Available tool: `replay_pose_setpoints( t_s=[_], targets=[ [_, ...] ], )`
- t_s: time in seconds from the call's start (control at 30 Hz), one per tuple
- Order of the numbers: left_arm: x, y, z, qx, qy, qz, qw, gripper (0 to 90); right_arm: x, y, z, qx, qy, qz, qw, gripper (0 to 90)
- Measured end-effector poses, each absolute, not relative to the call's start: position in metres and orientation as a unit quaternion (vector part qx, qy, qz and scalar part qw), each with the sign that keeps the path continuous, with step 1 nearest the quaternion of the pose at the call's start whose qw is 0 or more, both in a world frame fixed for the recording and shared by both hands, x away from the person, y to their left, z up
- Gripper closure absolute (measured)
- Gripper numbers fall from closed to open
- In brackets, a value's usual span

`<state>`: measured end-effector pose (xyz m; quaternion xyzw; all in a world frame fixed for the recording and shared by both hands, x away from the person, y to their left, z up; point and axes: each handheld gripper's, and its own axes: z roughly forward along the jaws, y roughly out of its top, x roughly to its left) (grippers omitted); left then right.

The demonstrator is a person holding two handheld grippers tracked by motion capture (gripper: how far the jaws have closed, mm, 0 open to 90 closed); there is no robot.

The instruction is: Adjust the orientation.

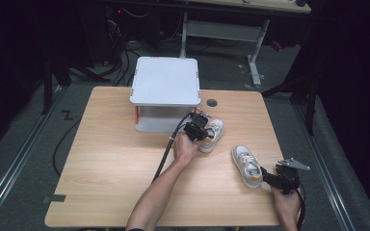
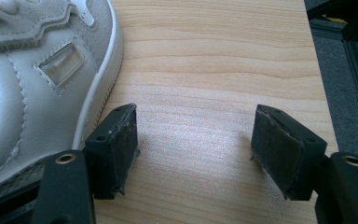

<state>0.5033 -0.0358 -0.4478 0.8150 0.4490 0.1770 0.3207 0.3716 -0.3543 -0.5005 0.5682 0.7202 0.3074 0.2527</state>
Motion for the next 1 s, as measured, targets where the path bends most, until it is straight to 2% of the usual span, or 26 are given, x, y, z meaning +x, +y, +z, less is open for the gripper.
replay_pose_setpoints(
  t_s=[0.23,1.0],
  targets=[
    [0.5,-0.031,-0.442,0.81,0.45,0.165,0.337,84.1,0.372,-0.354,-0.501,0.568,0.72,0.307,0.253,31.6],
    [0.464,0.013,-0.412,0.8,0.427,0.173,0.383,84.2,0.372,-0.354,-0.501,0.569,0.72,0.307,0.253,31.6]
  ],
)
